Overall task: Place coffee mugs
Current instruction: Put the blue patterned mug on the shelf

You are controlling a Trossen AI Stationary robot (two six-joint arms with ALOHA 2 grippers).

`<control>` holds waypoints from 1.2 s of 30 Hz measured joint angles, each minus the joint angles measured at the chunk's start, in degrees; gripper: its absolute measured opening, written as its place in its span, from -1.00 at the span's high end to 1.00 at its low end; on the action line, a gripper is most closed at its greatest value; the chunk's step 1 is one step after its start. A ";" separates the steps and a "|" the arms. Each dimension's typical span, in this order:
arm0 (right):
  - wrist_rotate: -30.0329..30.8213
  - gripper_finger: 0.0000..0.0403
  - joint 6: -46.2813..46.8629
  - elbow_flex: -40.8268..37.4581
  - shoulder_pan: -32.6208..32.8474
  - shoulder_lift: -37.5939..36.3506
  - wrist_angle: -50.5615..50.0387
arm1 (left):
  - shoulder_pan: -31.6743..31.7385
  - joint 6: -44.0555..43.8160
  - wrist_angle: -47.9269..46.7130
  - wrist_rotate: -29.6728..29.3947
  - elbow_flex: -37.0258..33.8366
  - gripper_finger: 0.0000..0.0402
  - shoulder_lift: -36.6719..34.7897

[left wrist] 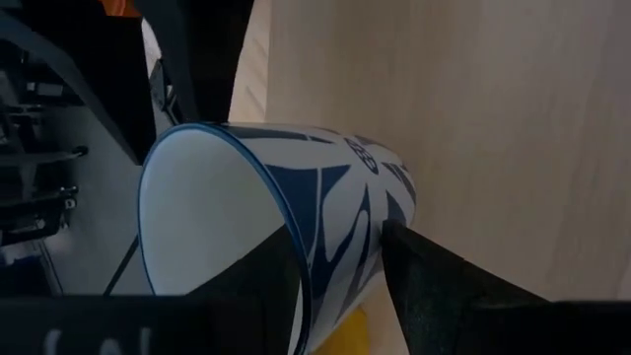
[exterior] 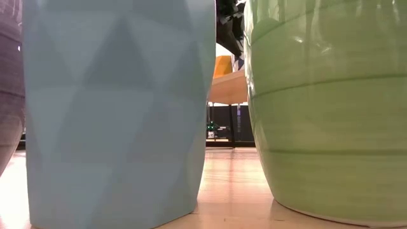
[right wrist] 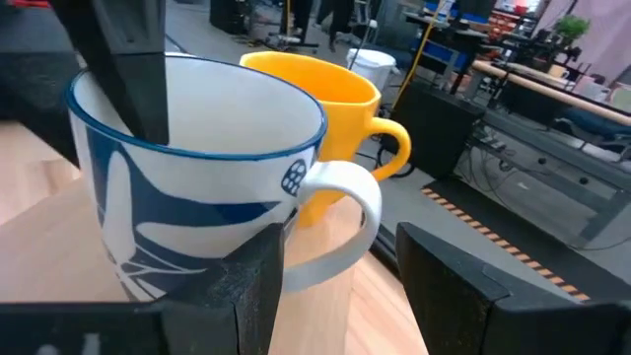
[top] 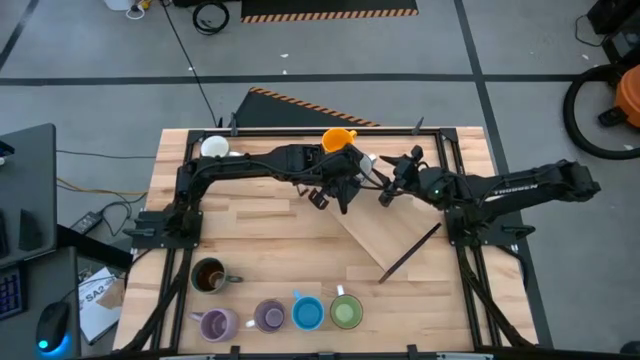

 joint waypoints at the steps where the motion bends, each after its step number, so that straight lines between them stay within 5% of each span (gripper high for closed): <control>1: 0.10 -0.01 -0.34 0.00 -0.14 0.34 0.19 | 0.11 0.00 0.08 -0.25 0.00 0.26 0.00; 36: 6.16 -0.01 -0.59 -0.01 1.55 -1.25 -3.43 | -3.44 -0.24 -0.55 -7.46 0.00 0.24 -3.06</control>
